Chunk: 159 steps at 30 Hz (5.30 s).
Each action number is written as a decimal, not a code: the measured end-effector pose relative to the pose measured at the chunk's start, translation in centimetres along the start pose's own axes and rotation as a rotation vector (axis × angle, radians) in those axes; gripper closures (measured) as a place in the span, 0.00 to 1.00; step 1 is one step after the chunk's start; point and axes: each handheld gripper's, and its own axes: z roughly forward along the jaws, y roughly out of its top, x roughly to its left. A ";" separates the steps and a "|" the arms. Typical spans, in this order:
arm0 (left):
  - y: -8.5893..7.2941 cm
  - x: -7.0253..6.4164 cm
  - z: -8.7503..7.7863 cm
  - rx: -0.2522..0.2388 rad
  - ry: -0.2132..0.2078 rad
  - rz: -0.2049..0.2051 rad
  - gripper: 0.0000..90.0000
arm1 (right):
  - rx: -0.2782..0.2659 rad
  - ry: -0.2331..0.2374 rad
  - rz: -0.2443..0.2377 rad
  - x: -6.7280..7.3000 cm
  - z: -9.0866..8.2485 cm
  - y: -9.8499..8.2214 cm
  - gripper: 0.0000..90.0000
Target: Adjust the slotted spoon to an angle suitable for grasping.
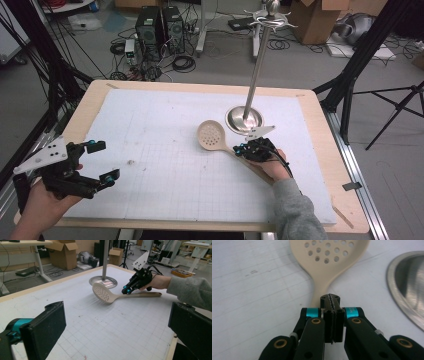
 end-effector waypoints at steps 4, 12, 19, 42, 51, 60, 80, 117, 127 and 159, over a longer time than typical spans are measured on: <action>-0.1 0.1 0.0 0.004 0.003 -0.005 0.02 | 0.002 0.049 -0.022 0.2 0.2 0.0 1.00; 0.0 0.0 -0.1 0.000 0.005 -0.004 0.02 | 0.013 0.121 -0.057 1.4 0.5 0.4 1.00; -0.1 0.1 0.0 0.009 0.002 -0.004 0.02 | 0.040 0.113 -0.093 2.2 0.8 0.8 1.00; 0.2 0.6 1.8 0.022 -0.034 -0.003 0.02 | 0.101 0.172 -0.094 6.7 -3.3 -0.6 1.00; 0.3 0.7 2.3 0.020 -0.045 -0.005 0.02 | 0.170 0.099 -0.070 6.2 -4.6 -2.6 1.00; 0.1 0.8 2.5 0.027 -0.041 -0.009 0.02 | 0.143 0.021 -0.003 4.3 -5.8 -4.0 1.00; -0.1 0.6 2.2 0.031 -0.039 -0.009 0.02 | 0.055 -0.131 0.067 1.0 -5.8 -5.2 1.00; -1.0 0.5 -0.8 0.008 0.022 -0.007 0.02 | -0.028 -0.152 0.197 0.7 1.8 1.4 1.00; -1.2 0.7 -1.0 0.011 0.029 -0.015 0.02 | 0.002 -0.116 0.177 1.1 2.4 1.4 1.00; 0.2 1.0 1.5 0.004 -0.035 -0.008 0.02 | 0.017 0.049 0.074 5.9 -2.6 -2.9 1.00</action>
